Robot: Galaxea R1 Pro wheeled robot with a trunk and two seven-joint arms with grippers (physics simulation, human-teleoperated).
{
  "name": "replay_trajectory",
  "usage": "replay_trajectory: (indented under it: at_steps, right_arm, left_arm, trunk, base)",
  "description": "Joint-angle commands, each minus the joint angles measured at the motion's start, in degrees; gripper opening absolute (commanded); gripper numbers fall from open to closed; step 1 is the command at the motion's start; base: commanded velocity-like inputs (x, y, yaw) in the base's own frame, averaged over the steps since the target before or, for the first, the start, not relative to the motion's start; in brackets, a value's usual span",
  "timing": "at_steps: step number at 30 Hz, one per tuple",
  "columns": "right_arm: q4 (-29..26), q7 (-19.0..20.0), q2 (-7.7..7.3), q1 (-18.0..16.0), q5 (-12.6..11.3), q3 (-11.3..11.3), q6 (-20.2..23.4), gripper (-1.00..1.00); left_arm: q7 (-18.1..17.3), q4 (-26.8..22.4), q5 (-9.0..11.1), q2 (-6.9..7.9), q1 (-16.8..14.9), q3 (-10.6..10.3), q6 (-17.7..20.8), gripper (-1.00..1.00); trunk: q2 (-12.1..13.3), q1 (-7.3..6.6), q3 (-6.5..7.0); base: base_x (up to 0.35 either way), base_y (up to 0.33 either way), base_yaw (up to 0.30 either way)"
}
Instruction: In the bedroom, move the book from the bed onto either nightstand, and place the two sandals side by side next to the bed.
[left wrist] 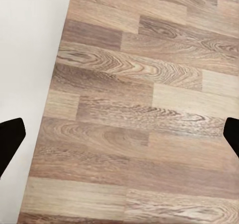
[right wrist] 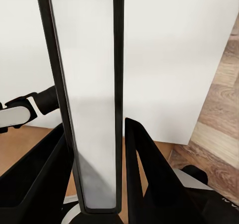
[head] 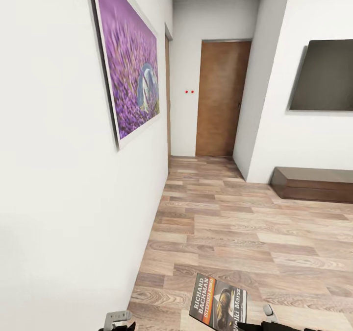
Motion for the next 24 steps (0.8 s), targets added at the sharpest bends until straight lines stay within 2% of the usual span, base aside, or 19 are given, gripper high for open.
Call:
replay_trajectory:
  at_steps: [1, 5, 14, 24]
  right_arm:
    - [-0.02, 0.14, -0.05, -0.04, -0.61, 0.47, 0.62, -1.00]
    - [-0.02, 0.15, -0.05, -0.04, -0.61, 0.47, 0.59, -1.00]
    - [-0.02, 0.07, -0.05, -0.04, -0.61, 0.48, 0.64, -1.00]
    - [-0.02, 0.07, -0.05, -0.04, -0.61, 0.46, 0.60, -1.00]
  left_arm:
    - [-0.26, 0.11, 0.61, -0.01, -0.06, -0.38, -0.21, 1.00]
    - [-0.26, 0.11, 0.61, -0.01, -0.06, -0.38, -0.21, 1.00]
    - [-0.26, 0.11, 0.61, -0.01, -0.06, -0.38, -0.21, 1.00]
    - [-0.26, 0.11, 0.61, -0.01, -0.06, -0.38, -0.21, 1.00]
  trunk:
    - [-0.05, 0.01, -0.07]
    - [-0.05, 0.01, -0.07]
    - [-0.05, 0.01, -0.07]
    - [-0.05, 0.01, -0.07]
  base:
    - [0.047, 0.000, 0.000]
    - [0.047, 0.000, 0.000]
    - [0.256, 0.000, 0.000]
    - [0.071, -0.025, 0.000]
